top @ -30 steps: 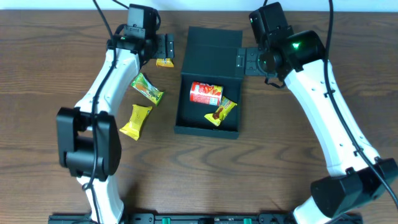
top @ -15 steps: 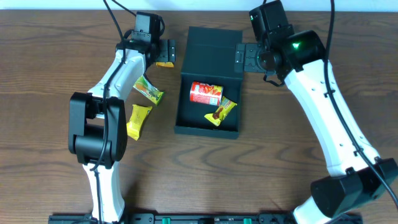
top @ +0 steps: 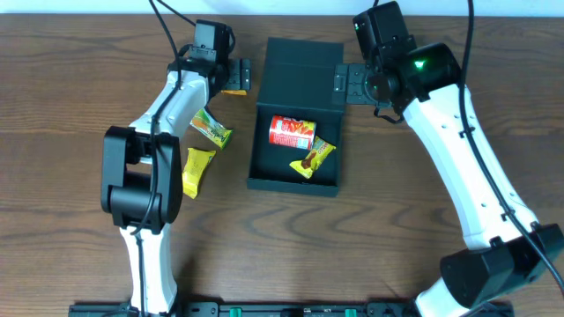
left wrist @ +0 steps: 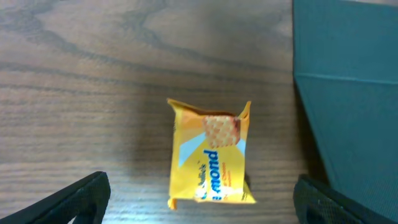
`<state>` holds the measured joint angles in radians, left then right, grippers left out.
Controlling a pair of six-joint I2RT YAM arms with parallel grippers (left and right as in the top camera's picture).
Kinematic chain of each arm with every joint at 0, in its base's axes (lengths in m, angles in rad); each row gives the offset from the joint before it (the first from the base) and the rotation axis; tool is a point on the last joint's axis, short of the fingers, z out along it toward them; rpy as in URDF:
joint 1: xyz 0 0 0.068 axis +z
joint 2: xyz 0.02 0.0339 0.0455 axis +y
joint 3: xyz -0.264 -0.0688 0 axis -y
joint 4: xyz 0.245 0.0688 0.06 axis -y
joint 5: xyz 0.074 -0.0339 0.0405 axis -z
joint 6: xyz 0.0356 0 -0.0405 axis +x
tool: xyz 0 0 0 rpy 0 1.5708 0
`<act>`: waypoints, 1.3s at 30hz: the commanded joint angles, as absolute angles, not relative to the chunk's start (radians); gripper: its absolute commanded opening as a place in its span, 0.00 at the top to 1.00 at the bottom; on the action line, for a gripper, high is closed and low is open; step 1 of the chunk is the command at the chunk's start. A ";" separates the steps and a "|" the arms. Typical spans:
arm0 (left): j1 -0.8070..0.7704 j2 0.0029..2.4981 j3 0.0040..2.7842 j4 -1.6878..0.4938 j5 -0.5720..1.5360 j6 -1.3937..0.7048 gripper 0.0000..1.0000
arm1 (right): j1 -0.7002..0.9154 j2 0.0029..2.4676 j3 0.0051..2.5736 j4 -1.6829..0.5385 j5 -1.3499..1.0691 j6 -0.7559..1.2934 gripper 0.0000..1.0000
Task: Pack container
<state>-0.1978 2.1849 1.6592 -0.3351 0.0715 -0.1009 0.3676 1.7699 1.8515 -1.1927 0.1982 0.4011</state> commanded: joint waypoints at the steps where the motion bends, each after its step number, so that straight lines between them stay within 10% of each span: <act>1: -0.212 2.237 1.673 -0.318 0.080 -0.105 0.05 | 0.360 1.769 1.853 -1.201 0.202 0.411 0.01; 14: -0.226 2.286 1.673 -0.271 0.070 -0.105 0.00 | 0.360 1.769 1.853 -1.239 0.202 0.411 0.01; 39: -0.223 2.288 1.673 -0.271 0.021 -0.105 0.46 | 0.360 1.769 1.853 -1.249 0.202 0.411 0.01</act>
<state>-0.2237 2.2696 1.6592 -0.2718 0.0475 -0.1051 0.3676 1.7699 1.8515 -1.2453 0.1982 0.4015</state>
